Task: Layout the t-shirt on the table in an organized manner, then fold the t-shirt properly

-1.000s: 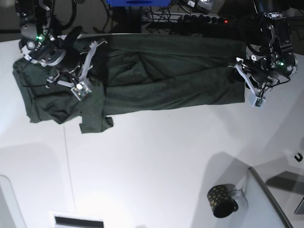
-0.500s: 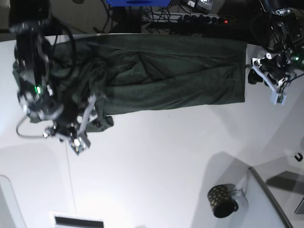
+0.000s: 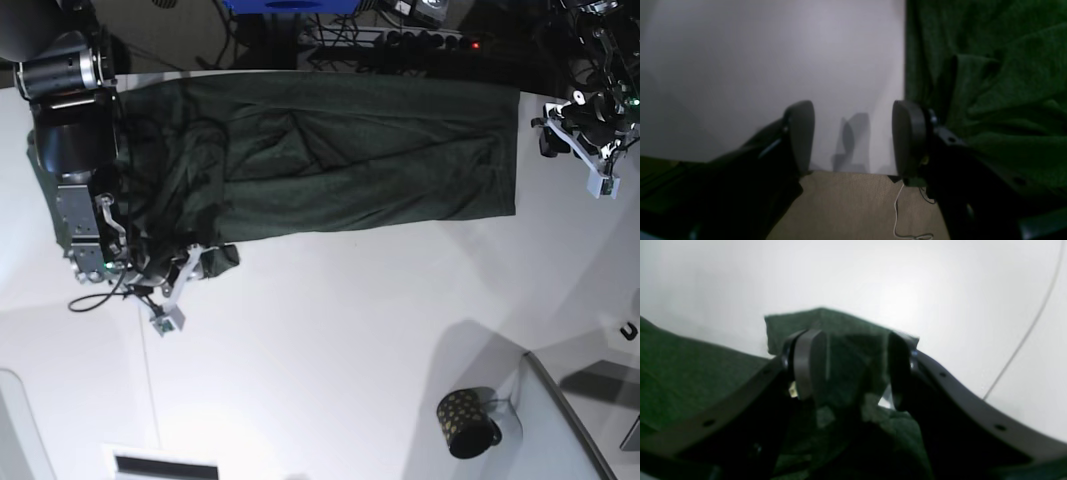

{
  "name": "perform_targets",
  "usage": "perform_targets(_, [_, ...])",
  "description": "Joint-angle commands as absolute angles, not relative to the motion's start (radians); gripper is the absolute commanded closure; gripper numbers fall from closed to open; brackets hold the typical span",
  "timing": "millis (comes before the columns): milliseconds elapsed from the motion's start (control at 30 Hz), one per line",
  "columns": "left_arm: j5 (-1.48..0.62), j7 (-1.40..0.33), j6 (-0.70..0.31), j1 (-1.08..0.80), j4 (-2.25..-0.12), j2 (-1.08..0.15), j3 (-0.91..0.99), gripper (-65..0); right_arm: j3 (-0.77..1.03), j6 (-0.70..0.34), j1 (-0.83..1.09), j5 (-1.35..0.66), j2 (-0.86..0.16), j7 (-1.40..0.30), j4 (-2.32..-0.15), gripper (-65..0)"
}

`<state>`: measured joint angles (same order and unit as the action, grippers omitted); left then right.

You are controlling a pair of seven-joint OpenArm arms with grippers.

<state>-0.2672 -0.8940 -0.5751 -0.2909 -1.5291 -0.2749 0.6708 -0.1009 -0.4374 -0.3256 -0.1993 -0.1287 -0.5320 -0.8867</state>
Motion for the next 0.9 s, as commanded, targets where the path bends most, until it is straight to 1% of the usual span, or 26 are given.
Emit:
perform_targets(0, [-0.277, -0.880, -0.573, -0.289, -1.543, -0.294, 0.677, -35.4, -0.094, -0.440, -0.358, -0.208, -0.137, -0.496, -0.903, -29.3])
perform_targets(200, [-0.277, -0.880, -0.573, -0.286, -1.544, -0.292, 0.667, -35.4, -0.096, -0.440, -0.361, -0.206, -0.139, -0.493, -0.865, -29.3])
perform_targets(367, [-0.277, -0.880, -0.573, -0.288, -1.544, -0.292, 0.671, -35.4, -0.101, -0.438, -0.381, -0.206, -0.139, -0.450, -0.803, -29.1])
perform_targets(567, [-0.277, -0.878, -0.573, -0.300, -1.541, -0.294, 0.674, -35.4, -0.102, -0.438, -0.380, -0.206, -0.153, -0.447, -0.799, -28.4])
perform_targets(600, [-0.278, -0.878, -0.573, -0.300, -1.541, -0.294, 0.674, -35.4, -0.102, -0.438, -0.380, -0.206, -0.153, -0.447, -0.799, -27.5])
perform_targets(633, [-0.278, -0.878, -0.573, -0.300, -1.541, -0.294, 0.674, -35.4, -0.102, -0.438, -0.380, -0.206, -0.154, -0.447, -0.799, -24.5])
perform_targets(667, [-0.277, -0.878, -0.573, -0.300, -1.541, -0.294, 0.674, -35.4, -0.102, -0.438, -0.378, -0.206, -0.154, -0.447, -0.799, -18.9])
perform_targets(733, [-0.278, -0.878, -0.573, -0.298, -1.541, -0.294, 0.674, -35.4, -0.102, -0.438, -0.378, -0.206, -0.156, -0.449, -0.799, -5.1])
perform_targets(767, [-0.278, -0.878, -0.573, -0.298, -1.541, -0.294, 0.673, -35.4, -0.102, -0.438, -0.377, -0.206, -0.156, -0.450, -0.802, 0.0])
perform_targets(867, [-0.277, -0.878, -0.573, -0.300, -1.541, -0.294, 0.673, -35.4, -0.101, -0.438, -0.369, -0.208, -0.156, -0.452, -0.837, -1.1])
